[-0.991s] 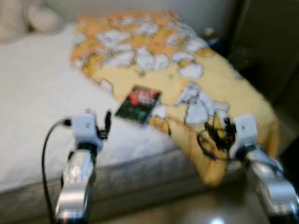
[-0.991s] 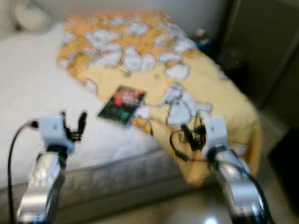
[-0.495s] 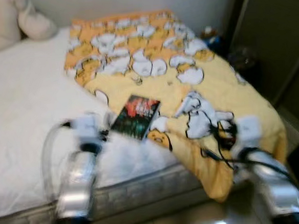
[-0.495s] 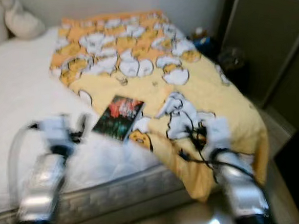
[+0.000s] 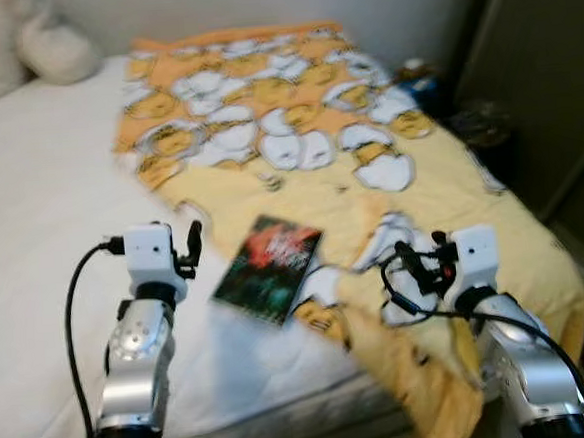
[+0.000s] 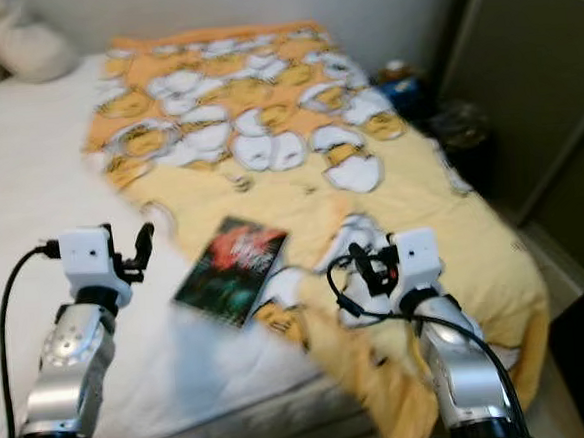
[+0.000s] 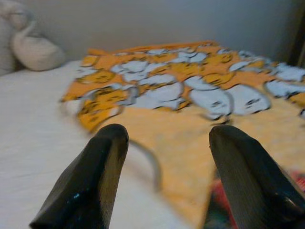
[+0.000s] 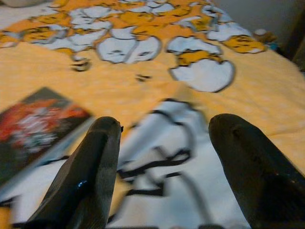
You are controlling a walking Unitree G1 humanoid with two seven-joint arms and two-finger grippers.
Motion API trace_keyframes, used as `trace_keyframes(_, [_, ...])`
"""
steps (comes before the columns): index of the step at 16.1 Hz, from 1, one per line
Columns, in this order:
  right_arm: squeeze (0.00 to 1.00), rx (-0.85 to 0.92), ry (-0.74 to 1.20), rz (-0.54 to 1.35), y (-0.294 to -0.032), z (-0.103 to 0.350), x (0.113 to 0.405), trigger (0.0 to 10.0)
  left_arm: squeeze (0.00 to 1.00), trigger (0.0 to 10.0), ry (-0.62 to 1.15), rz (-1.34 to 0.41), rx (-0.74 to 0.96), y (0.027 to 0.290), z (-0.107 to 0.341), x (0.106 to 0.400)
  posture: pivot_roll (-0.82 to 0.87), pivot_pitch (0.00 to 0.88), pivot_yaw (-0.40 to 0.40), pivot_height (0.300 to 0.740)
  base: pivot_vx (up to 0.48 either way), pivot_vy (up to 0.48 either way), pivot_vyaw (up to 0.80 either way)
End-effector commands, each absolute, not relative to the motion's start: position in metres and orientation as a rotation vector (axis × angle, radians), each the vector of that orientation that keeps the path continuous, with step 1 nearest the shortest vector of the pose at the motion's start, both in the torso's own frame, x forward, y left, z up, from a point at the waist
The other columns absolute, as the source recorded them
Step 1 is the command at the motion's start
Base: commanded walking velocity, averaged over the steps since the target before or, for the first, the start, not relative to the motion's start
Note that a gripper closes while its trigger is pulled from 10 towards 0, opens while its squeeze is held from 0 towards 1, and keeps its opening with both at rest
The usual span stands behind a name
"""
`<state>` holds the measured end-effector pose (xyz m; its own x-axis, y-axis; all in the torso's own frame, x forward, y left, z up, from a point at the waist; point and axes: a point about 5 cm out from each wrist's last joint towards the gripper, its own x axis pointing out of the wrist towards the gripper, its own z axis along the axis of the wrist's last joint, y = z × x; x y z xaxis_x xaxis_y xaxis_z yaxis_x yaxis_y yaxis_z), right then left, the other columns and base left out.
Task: Clean up the room
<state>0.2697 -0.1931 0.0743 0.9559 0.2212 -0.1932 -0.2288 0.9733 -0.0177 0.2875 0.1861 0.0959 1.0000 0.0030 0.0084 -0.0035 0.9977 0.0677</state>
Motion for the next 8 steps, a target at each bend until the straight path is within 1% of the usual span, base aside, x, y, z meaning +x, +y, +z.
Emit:
trace_keyframes(1, [0.00,-0.047,0.177,0.218,-0.1976,0.0802,0.2710,10.0,0.00,10.0,0.001,0.020,0.049,0.1859,0.0951,0.2880,-0.10,0.000,-0.002,0.740,0.000,0.000,0.00])
trace_keyframes(4, [0.00,-0.044,0.170,0.229,-0.1950,0.0819,0.2696,10.0,0.00,10.0,-0.007,0.030,0.054,0.1920,0.0958,0.2904,-0.11,0.000,0.001,0.740,0.000,0.000,0.00])
trace_keyframes(6, [0.00,-0.031,0.172,0.220,-0.1953,0.0812,0.2683,10.0,0.00,10.0,0.001,0.016,0.063,0.1908,0.0962,0.2913,-0.11,0.000,0.004,0.740,0.000,0.424,0.00])
trace_keyframes(8, [0.00,-0.030,0.177,0.220,-0.1943,0.0801,0.2663,10.0,0.00,10.0,-0.003,-0.014,0.081,0.1860,0.0978,0.2922,-0.10,0.000,0.004,0.740,0.000,0.000,0.00])
